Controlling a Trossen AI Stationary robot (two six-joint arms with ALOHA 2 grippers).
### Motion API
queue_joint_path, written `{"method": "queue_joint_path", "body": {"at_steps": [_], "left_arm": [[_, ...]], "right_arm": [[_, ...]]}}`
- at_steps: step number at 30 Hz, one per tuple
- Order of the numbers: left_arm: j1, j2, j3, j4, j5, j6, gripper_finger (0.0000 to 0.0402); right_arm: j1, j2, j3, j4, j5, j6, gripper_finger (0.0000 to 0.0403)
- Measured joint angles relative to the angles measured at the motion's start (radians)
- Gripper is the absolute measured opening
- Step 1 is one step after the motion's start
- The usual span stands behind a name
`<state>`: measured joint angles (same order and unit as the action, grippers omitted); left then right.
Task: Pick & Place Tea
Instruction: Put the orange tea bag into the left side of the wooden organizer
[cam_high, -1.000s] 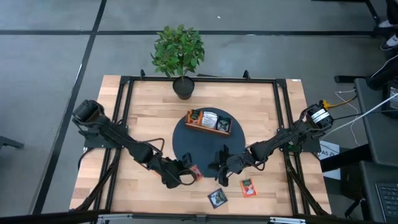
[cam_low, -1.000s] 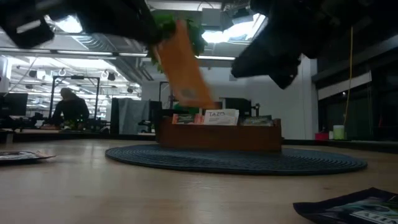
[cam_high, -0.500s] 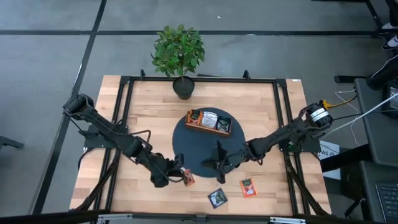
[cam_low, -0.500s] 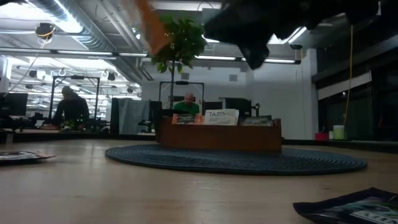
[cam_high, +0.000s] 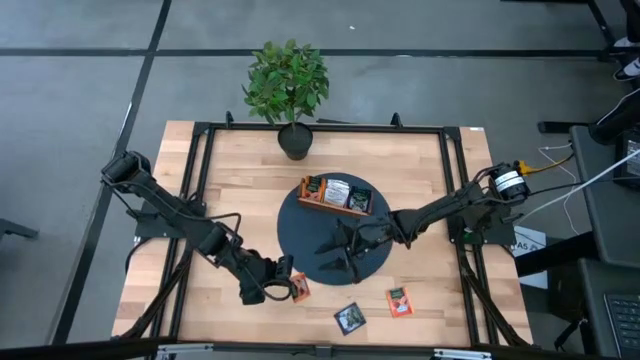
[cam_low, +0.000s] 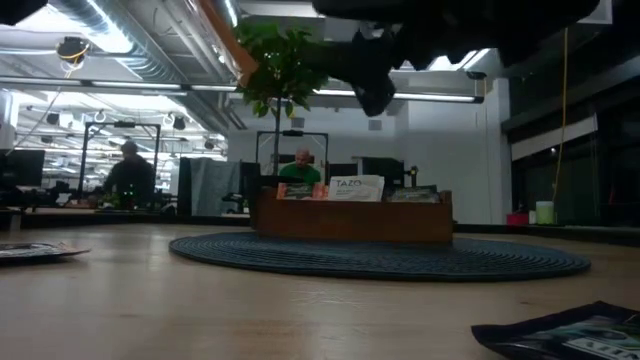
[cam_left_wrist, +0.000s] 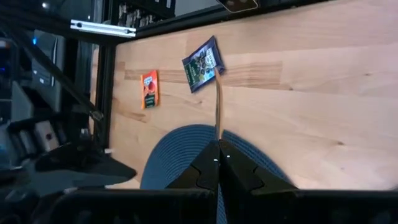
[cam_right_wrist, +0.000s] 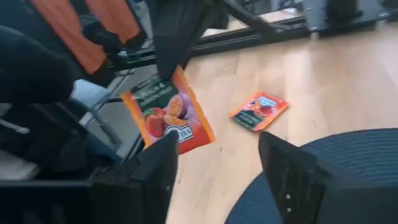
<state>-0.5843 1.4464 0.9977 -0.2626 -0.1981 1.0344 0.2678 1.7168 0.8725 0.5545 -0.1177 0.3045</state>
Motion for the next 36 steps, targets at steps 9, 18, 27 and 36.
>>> {"method": "queue_joint_path", "body": {"at_steps": [9,18,27,36], "left_arm": [[0.042,0.0,0.0,0.0,0.022,0.106,0.0002],[0.102,0.0,0.0,-0.003,0.067,0.196,0.0002],[0.111,0.001,0.0,-0.003,0.096,0.247,0.0002],[0.183,0.001,0.0,-0.007,0.167,0.285,0.0002]], "right_arm": [[-0.049,0.0,0.064,-0.025,-0.139,-0.121,0.0259],[-0.058,0.082,0.125,-0.087,-0.139,-0.174,0.0259],[-0.112,0.096,0.132,-0.073,-0.191,-0.178,0.0259],[-0.111,0.18,0.155,-0.043,-0.249,-0.14,0.0259]]}}
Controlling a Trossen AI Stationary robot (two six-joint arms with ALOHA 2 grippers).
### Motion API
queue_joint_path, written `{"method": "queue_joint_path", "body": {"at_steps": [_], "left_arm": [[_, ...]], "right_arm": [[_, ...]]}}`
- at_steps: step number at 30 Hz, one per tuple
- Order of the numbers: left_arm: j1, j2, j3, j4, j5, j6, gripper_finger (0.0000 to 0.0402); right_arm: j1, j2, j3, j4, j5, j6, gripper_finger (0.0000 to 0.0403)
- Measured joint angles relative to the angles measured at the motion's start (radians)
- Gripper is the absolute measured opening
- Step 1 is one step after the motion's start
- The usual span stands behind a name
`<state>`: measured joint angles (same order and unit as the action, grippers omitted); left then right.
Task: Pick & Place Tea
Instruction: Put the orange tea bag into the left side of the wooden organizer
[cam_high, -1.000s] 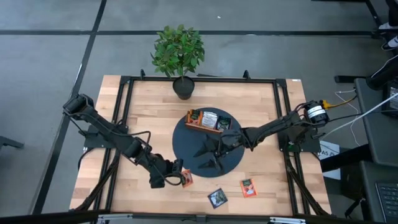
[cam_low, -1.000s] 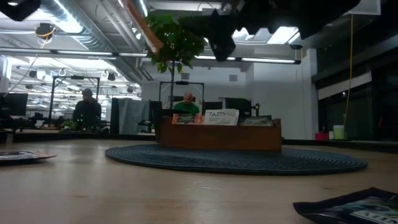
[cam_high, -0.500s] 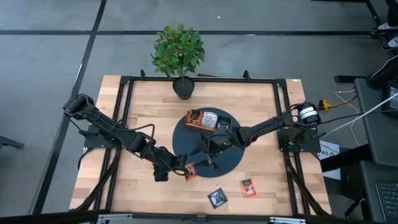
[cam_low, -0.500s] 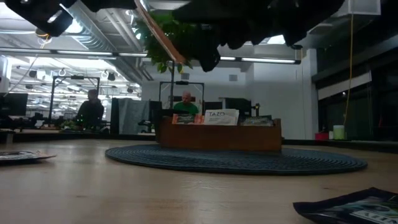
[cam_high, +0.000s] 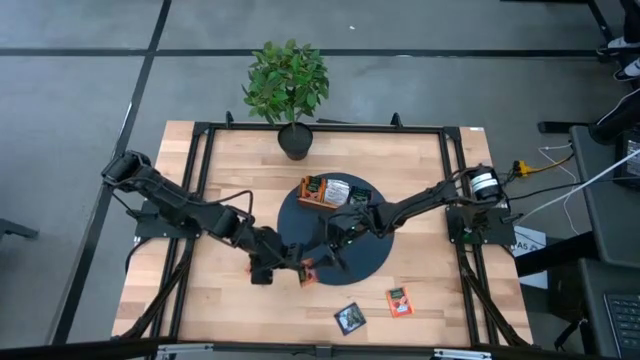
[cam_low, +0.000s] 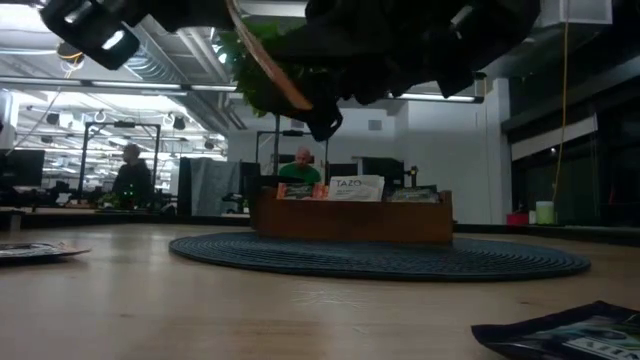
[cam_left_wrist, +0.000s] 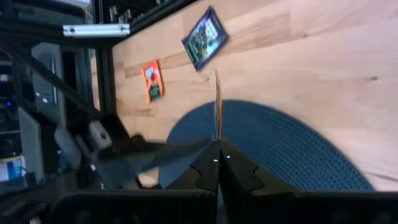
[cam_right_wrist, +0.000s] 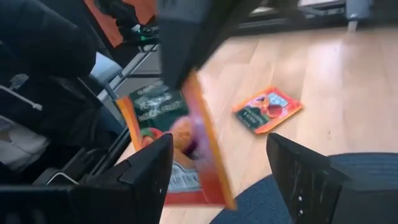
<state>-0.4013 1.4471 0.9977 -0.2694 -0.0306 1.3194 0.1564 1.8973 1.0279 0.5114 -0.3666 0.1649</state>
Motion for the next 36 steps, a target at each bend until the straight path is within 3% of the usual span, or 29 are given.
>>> {"method": "queue_joint_path", "body": {"at_steps": [12,25,36], "left_arm": [[0.045,0.008,0.0,-0.044,0.033,-0.011,0.0002],[0.07,0.043,-0.001,-0.041,0.025,-0.023,0.0002],[0.07,0.043,-0.001,-0.019,0.033,-0.089,0.0002]], "right_arm": [[-0.003,0.037,0.034,-0.012,-0.061,-0.013,0.0247],[-0.006,0.037,0.034,-0.028,-0.061,-0.013,0.0106],[-0.023,0.036,0.034,-0.032,-0.058,-0.014,0.001]]}}
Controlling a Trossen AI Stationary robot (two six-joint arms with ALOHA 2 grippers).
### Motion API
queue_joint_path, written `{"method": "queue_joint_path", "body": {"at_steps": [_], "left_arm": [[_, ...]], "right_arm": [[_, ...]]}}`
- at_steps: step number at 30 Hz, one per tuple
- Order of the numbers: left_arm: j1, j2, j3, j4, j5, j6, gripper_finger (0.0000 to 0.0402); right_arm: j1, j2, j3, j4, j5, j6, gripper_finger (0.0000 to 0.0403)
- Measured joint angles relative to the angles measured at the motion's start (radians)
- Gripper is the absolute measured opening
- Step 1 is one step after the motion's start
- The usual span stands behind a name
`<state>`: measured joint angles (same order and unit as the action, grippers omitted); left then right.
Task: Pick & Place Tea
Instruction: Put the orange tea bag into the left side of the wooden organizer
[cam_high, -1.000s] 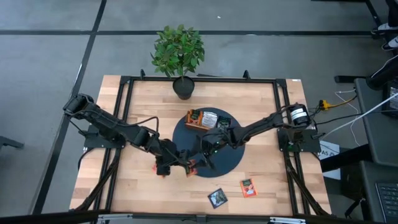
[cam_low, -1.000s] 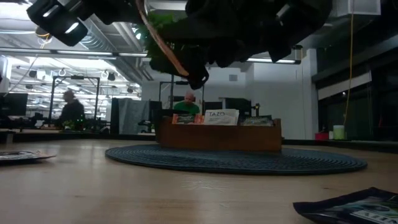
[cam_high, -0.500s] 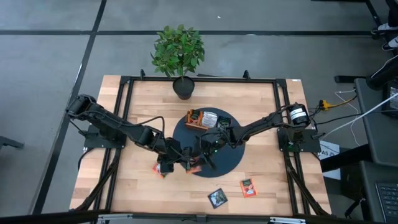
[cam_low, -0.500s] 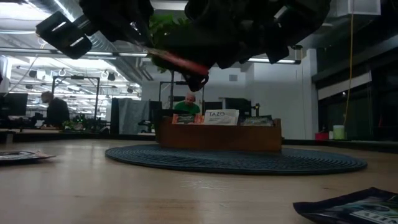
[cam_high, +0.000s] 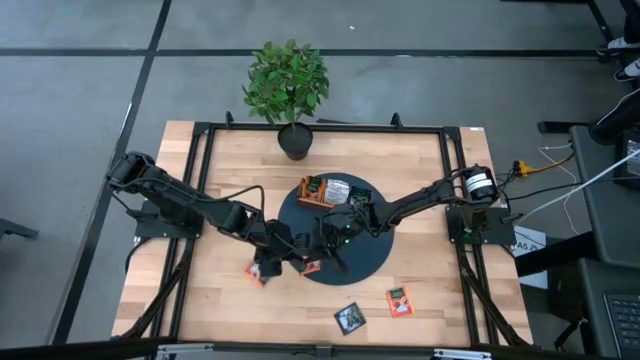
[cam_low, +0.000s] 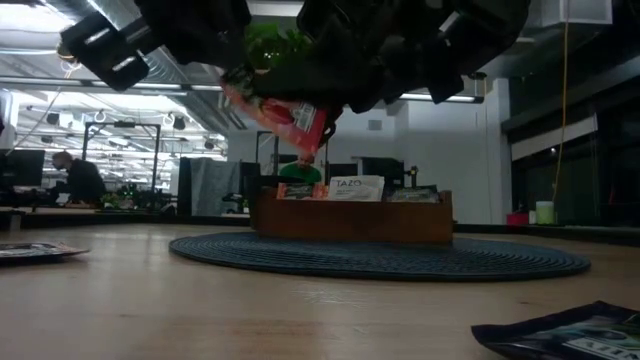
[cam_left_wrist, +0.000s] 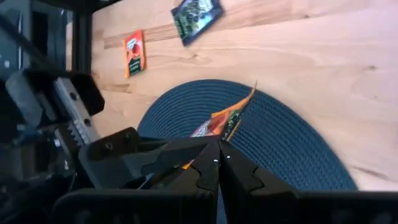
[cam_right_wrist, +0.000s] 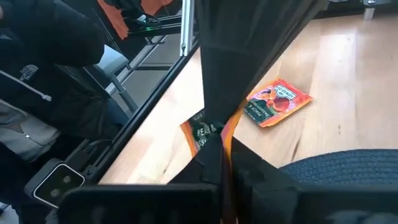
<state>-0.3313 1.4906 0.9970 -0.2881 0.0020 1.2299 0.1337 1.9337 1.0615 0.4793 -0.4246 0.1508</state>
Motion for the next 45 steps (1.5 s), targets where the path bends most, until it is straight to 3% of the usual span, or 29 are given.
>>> {"method": "queue_joint_path", "body": {"at_steps": [6,12,17,24,28,37,45], "left_arm": [[-0.002,0.001,-0.003,0.089,-0.017,-0.207,0.0008],[-0.031,0.0,0.002,0.181,-0.071,-0.317,0.0028],[-0.089,0.0,0.001,0.151,-0.21,-0.329,0.0039],[-0.171,-0.009,0.001,0.052,-0.347,-0.379,0.0017],[-0.169,-0.056,0.001,-0.029,-0.333,-0.51,0.0004],[-0.074,-0.215,-0.073,-0.072,-0.156,-0.7,0.0002],[0.011,-0.387,-0.316,0.262,-0.128,-0.741,0.0003]], "right_arm": [[0.0,-0.004,0.0,0.003,-0.021,0.002,0.0006],[0.0,-0.001,0.0,-0.004,-0.035,0.024,0.0004],[0.0,-0.001,0.0,-0.006,-0.035,0.023,0.0003],[0.0,-0.005,0.0,-0.052,0.104,-0.039,0.0002],[0.0,-0.041,-0.001,-0.122,0.2,-0.069,0.0002],[0.006,-0.147,-0.001,-0.23,0.326,-0.109,0.0001],[0.051,-0.224,-0.002,-0.281,0.494,-0.179,0.0]]}}
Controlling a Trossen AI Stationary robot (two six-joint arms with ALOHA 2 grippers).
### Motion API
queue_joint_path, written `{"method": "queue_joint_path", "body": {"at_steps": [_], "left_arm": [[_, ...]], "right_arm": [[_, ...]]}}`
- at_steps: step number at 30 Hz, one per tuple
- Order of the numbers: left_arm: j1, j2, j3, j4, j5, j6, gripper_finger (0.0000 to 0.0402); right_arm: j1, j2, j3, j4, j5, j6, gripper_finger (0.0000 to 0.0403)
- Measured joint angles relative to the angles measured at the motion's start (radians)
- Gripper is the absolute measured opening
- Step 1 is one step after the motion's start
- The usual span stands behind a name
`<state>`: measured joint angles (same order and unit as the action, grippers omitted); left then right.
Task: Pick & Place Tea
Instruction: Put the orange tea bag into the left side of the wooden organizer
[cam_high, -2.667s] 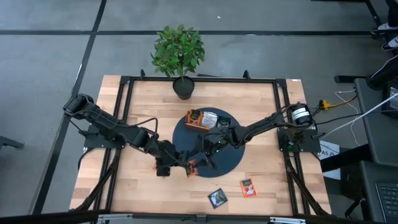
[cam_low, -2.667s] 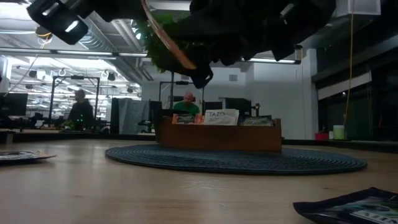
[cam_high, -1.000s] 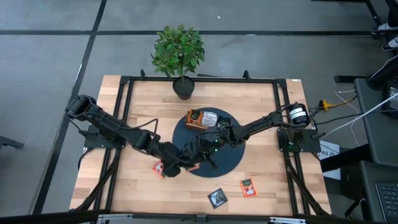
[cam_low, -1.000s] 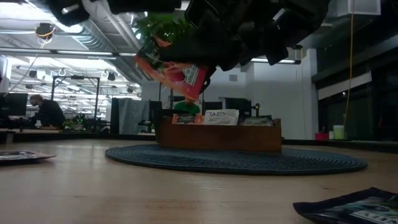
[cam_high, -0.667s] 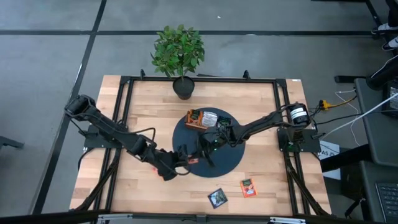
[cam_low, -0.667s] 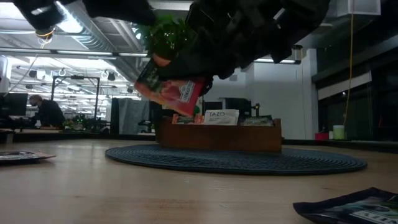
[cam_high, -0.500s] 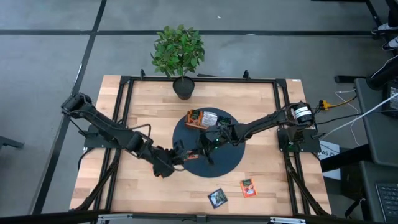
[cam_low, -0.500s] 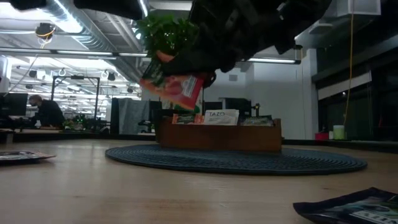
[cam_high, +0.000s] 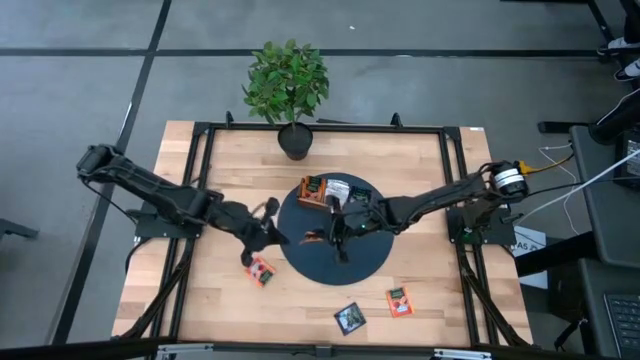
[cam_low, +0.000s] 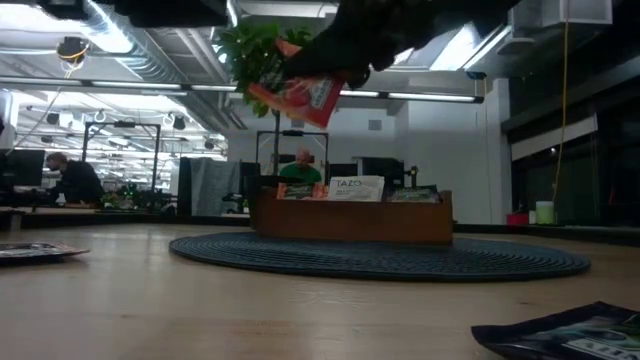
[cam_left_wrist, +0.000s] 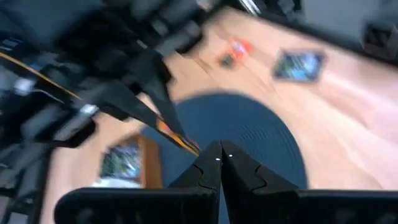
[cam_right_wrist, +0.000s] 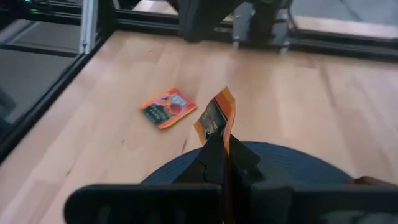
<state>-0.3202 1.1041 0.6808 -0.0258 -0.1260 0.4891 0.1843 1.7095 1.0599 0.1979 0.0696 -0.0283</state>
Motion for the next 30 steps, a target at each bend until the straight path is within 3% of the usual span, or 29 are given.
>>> {"method": "queue_joint_path", "body": {"at_steps": [5,12,16,22,30], "left_arm": [[0.02,-0.034,-0.082,0.154,-0.011,-0.051,0.0003],[0.023,-0.022,-0.088,0.216,-0.025,-0.102,0.0006],[0.023,-0.019,-0.088,0.294,-0.108,-0.187,0.0017],[0.035,-0.02,-0.088,0.349,-0.149,-0.295,0.0065],[0.067,0.018,-0.088,0.344,-0.195,-0.356,0.0138]], "right_arm": [[0.011,-0.019,-0.035,0.044,0.07,-0.001,0.0],[0.021,-0.073,-0.16,0.31,0.1,0.008,0.0],[0.045,-0.077,-0.201,0.405,0.165,-0.031,0.0],[0.07,-0.077,-0.219,0.473,0.303,-0.084,0.0],[0.07,-0.077,-0.218,0.501,0.367,-0.099,0.0]]}}
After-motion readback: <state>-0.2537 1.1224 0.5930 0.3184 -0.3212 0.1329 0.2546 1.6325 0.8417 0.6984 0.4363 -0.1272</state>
